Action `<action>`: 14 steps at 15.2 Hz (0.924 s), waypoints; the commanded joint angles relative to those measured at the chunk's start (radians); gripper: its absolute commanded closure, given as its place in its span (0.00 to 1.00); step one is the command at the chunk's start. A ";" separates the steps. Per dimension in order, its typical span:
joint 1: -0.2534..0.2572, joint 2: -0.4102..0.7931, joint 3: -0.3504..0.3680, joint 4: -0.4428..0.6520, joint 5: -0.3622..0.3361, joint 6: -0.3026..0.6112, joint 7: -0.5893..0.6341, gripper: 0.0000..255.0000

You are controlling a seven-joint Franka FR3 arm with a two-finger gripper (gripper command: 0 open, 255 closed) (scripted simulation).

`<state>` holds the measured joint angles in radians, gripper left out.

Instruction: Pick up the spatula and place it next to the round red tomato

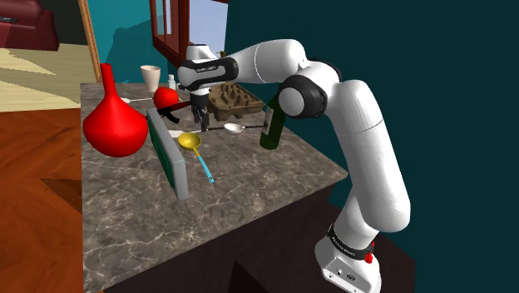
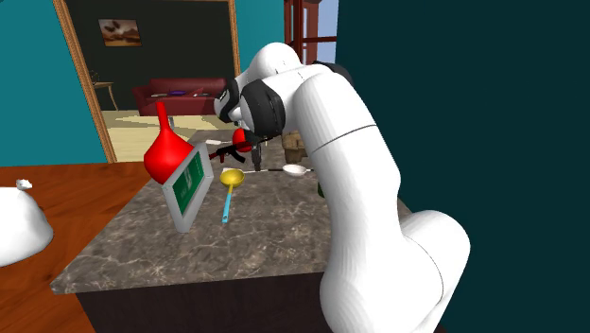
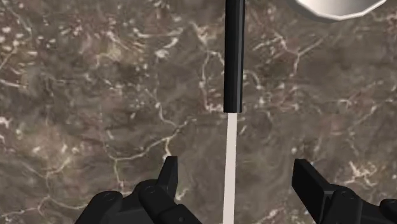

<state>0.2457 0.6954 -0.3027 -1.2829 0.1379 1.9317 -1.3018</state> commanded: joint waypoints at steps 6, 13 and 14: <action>-0.002 -0.022 -0.005 0.092 -0.008 -0.113 0.007 0.00; -0.002 -0.022 -0.005 0.092 -0.008 -0.113 0.007 0.00; -0.002 -0.022 -0.005 0.092 -0.008 -0.113 0.007 0.00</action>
